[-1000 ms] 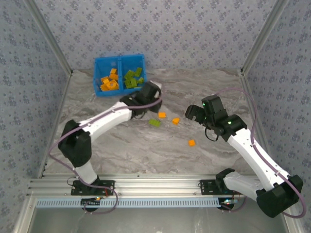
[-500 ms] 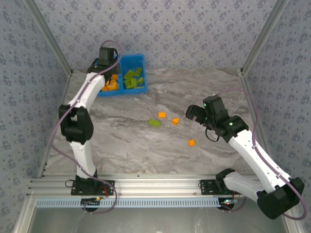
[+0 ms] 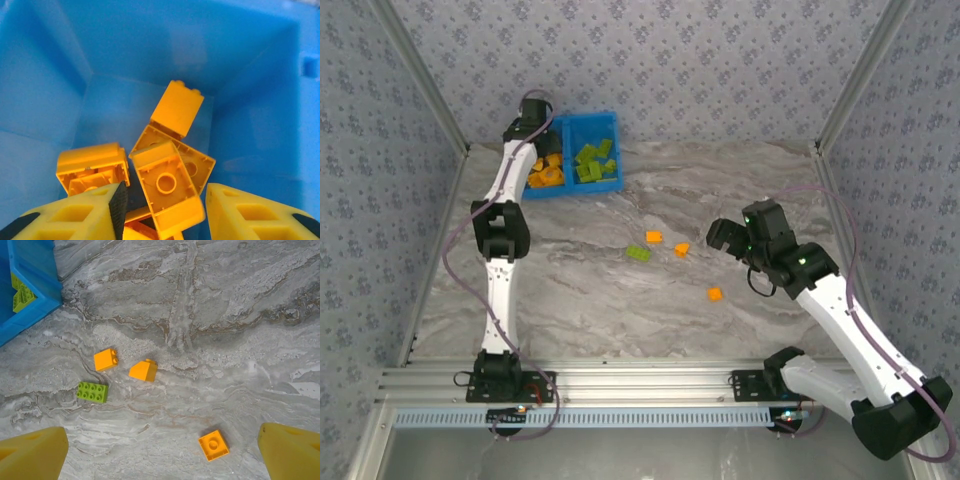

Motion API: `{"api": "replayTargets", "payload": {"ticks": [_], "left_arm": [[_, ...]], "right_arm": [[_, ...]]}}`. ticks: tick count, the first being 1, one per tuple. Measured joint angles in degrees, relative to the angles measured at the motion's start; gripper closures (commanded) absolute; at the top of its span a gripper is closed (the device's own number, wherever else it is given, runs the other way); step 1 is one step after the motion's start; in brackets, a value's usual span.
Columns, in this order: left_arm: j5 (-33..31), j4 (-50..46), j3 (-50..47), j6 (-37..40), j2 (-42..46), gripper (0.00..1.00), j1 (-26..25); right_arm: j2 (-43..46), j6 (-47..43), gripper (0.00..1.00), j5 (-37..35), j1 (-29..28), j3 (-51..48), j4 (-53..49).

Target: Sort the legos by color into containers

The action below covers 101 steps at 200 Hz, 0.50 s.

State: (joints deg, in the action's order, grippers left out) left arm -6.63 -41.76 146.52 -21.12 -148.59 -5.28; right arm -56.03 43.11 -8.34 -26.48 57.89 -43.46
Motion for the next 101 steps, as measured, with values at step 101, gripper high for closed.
{"api": "replayTargets", "payload": {"ticks": [101], "left_arm": [[5.11, 0.81, -13.9, -3.78, 16.72, 0.5, 0.11]], "right_arm": [[-0.52, 0.04, 0.0, 0.02, 0.22, 0.0, 0.02]]}}
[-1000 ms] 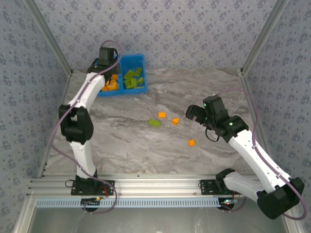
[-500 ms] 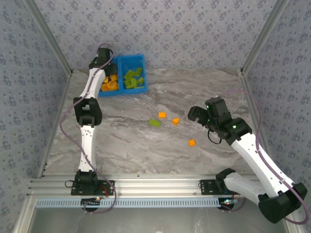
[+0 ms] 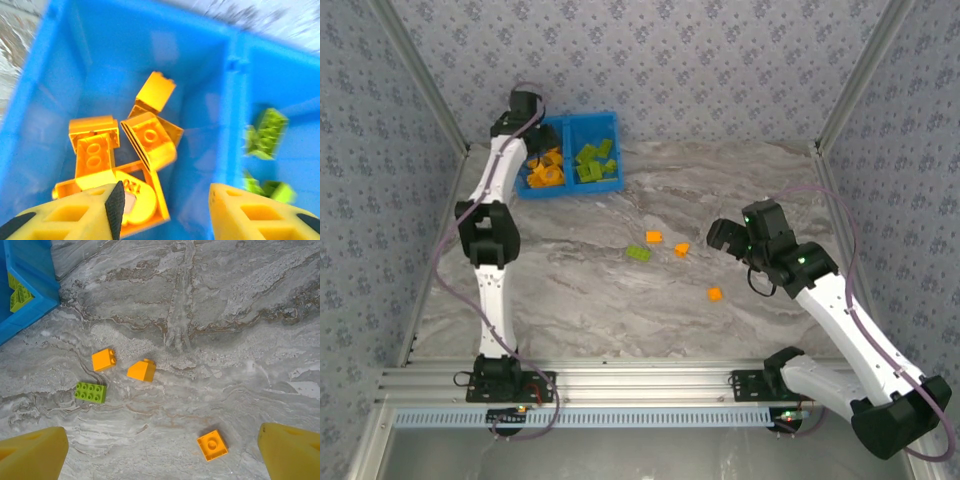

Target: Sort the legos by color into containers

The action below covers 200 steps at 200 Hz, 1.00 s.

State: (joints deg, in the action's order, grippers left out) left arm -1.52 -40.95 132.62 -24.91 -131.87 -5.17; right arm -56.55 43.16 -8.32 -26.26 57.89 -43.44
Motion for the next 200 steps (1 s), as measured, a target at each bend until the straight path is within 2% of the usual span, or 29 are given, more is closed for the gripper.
{"api": "replayTargets", "payload": {"ticks": [26, 40, 62, 82, 104, 144, 168, 200], "left_arm": [[1.11, 4.57, -10.4, -1.36, 15.02, 0.5, -1.27], [1.27, 7.08, -16.59, -1.68, 23.69, 0.49, -3.52], [1.73, 11.08, -25.75, -1.77, 34.27, 0.5, -9.77], [1.75, 14.78, -34.8, -1.4, 39.41, 0.5, -17.18], [2.38, 17.49, -43.17, 0.28, 39.58, 0.46, -25.44], [2.38, 19.17, -51.28, 4.52, 32.85, 0.35, -39.01], [2.36, 20.02, -52.65, 6.54, 28.0, 0.26, -42.95], [2.38, 21.11, -52.46, 8.15, 22.14, 0.1, -43.93]], "right_arm": [[-0.15, -0.02, 0.0, 0.02, 0.0, 0.0, 0.35], [-0.22, -0.02, 0.0, 0.04, 0.0, 0.0, 0.39], [-0.28, -0.02, 0.0, 0.07, 0.0, 0.0, 0.39], [-0.42, -0.02, 0.0, 0.09, 0.04, 0.0, 0.48], [-0.5, -0.02, 0.0, 0.17, 0.07, -0.24, 0.94], [-0.31, 0.24, 0.0, 0.17, 0.87, -2.45, 1.68], [0.59, 0.87, 0.0, 0.2, 1.55, -3.82, 1.66], [2.27, 1.07, 0.0, 0.17, 2.29, -4.7, 1.7]]}}
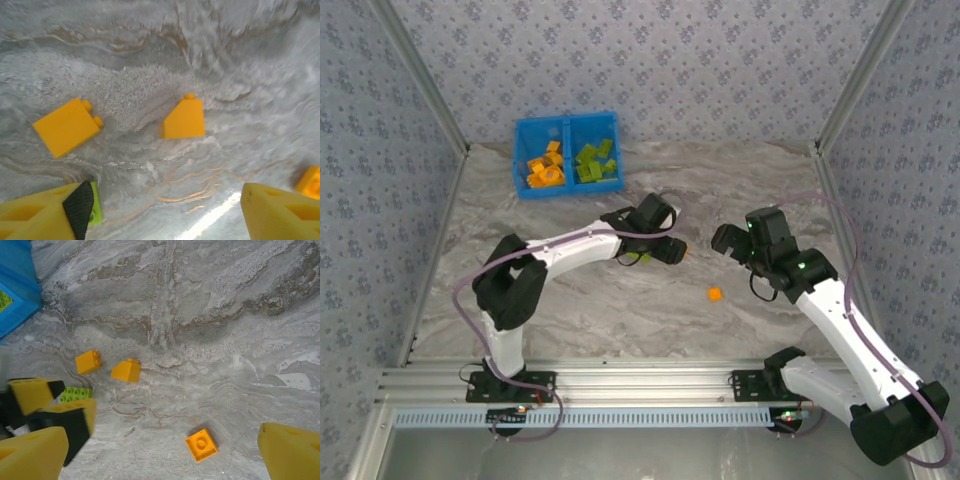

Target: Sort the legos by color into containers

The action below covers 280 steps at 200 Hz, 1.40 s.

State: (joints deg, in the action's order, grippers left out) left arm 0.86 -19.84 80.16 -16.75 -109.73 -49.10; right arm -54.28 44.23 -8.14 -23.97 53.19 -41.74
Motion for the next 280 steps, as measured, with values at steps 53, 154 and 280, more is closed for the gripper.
{"api": "replayTargets", "payload": {"ticks": [53, 154, 280], "left_arm": [[-0.5, -1.09, 8.52, 2.19, -10.58, 0.12, -1.55], [-3.5, -3.06, 12.87, 2.82, -15.32, 0.63, -2.45], [-5.25, -1.05, 4.7, 3.08, 6.75, 0.67, 7.21]], "right_arm": [[1.03, 0.15, 0.0, 0.07, 1.6, -1.4, -0.02], [1.79, 0.15, 0.0, 1.81, 4.02, -2.08, 0.0], [1.81, 0.59, 0.0, 3.04, 4.13, -2.49, 0.22]]}}
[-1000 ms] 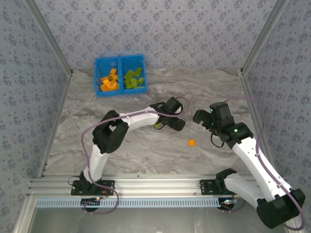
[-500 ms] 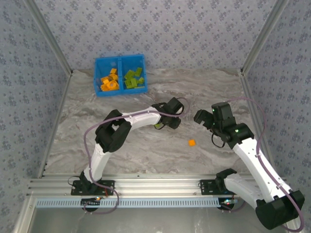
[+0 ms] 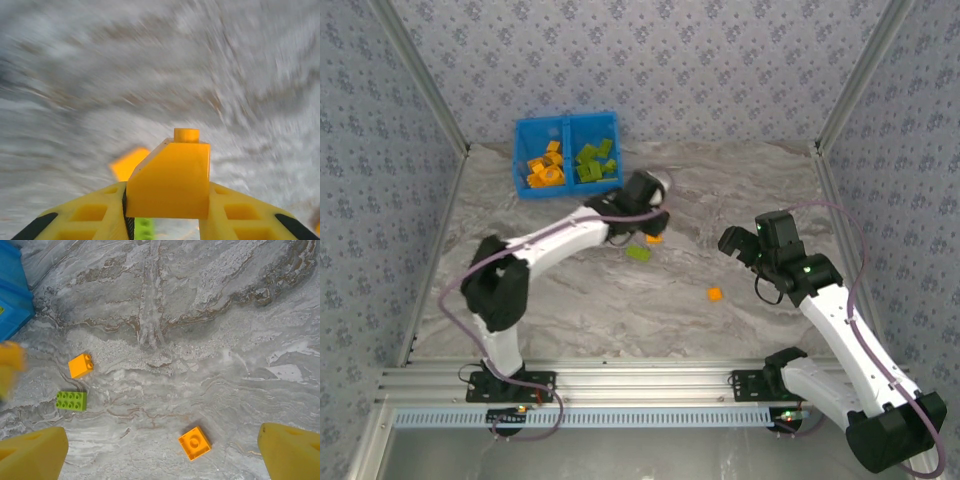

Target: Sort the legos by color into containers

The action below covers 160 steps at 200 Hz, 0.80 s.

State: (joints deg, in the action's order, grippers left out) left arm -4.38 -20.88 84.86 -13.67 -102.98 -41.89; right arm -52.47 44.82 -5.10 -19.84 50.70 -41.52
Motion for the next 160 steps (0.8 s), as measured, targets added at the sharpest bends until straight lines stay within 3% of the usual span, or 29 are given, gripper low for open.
{"api": "replayTargets", "payload": {"ticks": [44, 89, 124, 160], "left_arm": [[-1.88, -0.48, 3.52, 1.95, 2.78, 0.67, 16.09], [-1.79, -1.81, 11.19, 0.15, -4.85, 0.67, 29.55], [-0.92, -6.67, 23.19, -4.02, -16.31, 0.68, 35.45], [-0.48, -12.81, 34.71, -6.84, -26.64, 0.66, 37.29]], "right_arm": [[0.09, 0.48, 0.0, 0.11, 0.0, -0.22, 0.2], [0.76, 0.85, 0.0, 0.26, 0.0, -0.22, 0.15], [1.07, 0.85, 0.0, 0.24, 0.02, -0.22, 0.09], [1.11, 0.87, 0.0, 0.22, 0.11, -0.22, -0.13]]}}
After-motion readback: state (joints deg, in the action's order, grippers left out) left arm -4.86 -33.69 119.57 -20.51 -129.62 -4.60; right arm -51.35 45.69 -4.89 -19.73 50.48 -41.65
